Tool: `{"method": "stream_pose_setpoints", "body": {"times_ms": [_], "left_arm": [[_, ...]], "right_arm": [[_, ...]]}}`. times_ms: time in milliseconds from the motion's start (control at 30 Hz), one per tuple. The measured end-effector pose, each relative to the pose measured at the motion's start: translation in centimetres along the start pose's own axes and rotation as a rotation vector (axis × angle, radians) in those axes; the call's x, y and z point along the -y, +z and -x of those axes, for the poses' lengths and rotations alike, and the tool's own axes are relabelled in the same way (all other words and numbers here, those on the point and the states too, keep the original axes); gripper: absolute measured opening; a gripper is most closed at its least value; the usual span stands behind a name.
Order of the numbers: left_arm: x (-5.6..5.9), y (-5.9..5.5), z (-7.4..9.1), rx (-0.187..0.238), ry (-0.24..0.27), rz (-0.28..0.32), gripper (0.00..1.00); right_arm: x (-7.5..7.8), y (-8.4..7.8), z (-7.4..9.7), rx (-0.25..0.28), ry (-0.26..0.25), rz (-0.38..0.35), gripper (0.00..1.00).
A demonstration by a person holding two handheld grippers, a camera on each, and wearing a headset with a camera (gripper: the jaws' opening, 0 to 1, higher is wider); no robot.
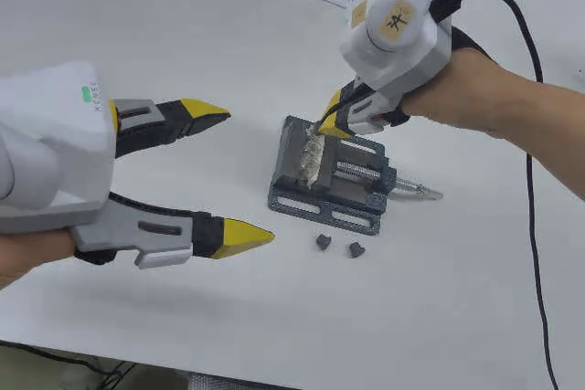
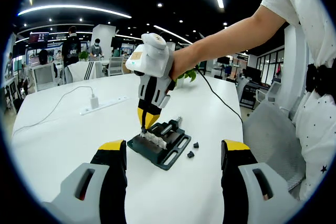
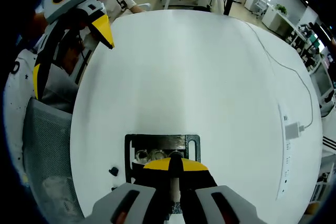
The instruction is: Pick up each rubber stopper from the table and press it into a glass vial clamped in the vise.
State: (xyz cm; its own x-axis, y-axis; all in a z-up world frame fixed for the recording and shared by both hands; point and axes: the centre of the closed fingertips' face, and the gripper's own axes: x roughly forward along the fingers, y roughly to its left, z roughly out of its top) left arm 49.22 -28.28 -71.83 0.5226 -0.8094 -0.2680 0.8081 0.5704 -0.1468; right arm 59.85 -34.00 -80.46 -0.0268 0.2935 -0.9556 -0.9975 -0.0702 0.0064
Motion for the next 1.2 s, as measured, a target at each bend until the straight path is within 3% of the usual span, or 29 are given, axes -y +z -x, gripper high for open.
{"method": "stream_pose_setpoints", "body": {"times_ms": [1200], "left_arm": [[0.13, 0.34, -0.16, 0.011, -0.005, -0.002, 0.72]], "right_arm": [[0.66, 0.04, -0.5, -0.046, 0.029, 0.015, 0.01]]}}
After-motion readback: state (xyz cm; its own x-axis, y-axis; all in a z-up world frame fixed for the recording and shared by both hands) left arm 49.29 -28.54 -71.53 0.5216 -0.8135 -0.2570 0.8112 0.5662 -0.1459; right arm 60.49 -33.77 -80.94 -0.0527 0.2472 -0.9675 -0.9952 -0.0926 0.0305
